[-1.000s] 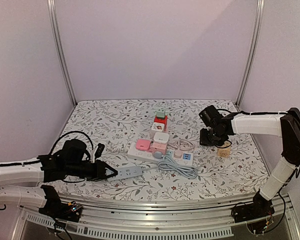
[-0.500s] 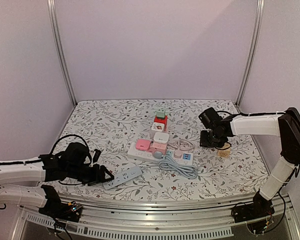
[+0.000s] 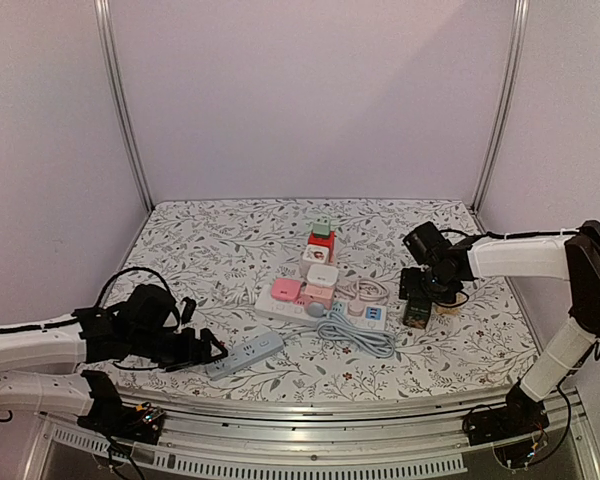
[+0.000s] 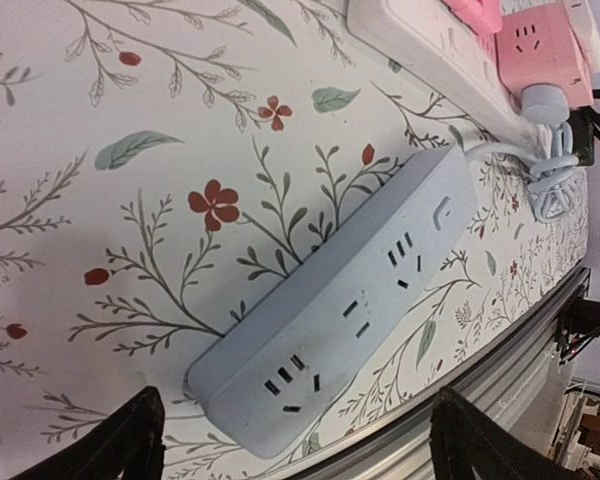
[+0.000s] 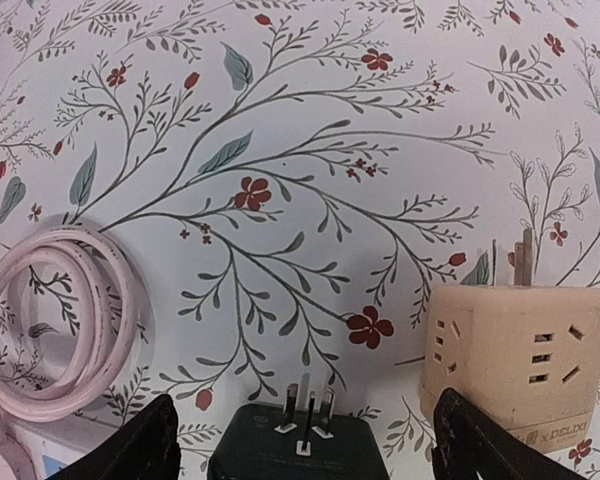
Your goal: Pull the plug off the socket
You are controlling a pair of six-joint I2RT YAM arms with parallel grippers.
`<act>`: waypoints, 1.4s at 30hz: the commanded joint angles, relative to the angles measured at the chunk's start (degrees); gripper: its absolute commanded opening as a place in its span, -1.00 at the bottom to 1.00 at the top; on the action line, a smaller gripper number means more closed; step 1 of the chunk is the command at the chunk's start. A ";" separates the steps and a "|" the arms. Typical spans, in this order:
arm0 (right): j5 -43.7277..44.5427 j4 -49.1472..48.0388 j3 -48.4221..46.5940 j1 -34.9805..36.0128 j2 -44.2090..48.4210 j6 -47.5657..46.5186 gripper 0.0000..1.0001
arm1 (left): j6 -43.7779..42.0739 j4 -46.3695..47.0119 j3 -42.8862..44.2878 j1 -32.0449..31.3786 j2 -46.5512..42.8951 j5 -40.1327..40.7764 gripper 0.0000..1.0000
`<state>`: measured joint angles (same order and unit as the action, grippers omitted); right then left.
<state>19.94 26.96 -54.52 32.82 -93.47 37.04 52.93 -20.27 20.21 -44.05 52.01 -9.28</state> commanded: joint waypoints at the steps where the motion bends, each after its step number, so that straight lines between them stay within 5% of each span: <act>1: -0.93 0.32 1.14 -0.28 3.50 0.41 0.75 | -0.56 -3.36 2.73 0.72 -1.99 2.31 0.82; 18: -23.60 0.28 0.85 1.18 17.66 -8.61 0.73 | -2.29 -1.85 12.30 0.72 0.09 0.53 0.99; 42: -29.83 -5.52 -12.62 7.05 -11.41 -10.95 0.45 | -0.09 1.47 12.76 0.72 3.72 0.09 0.99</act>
<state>-9.47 22.85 -65.39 39.75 -102.24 26.85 52.38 -19.11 32.58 -44.05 56.01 -9.78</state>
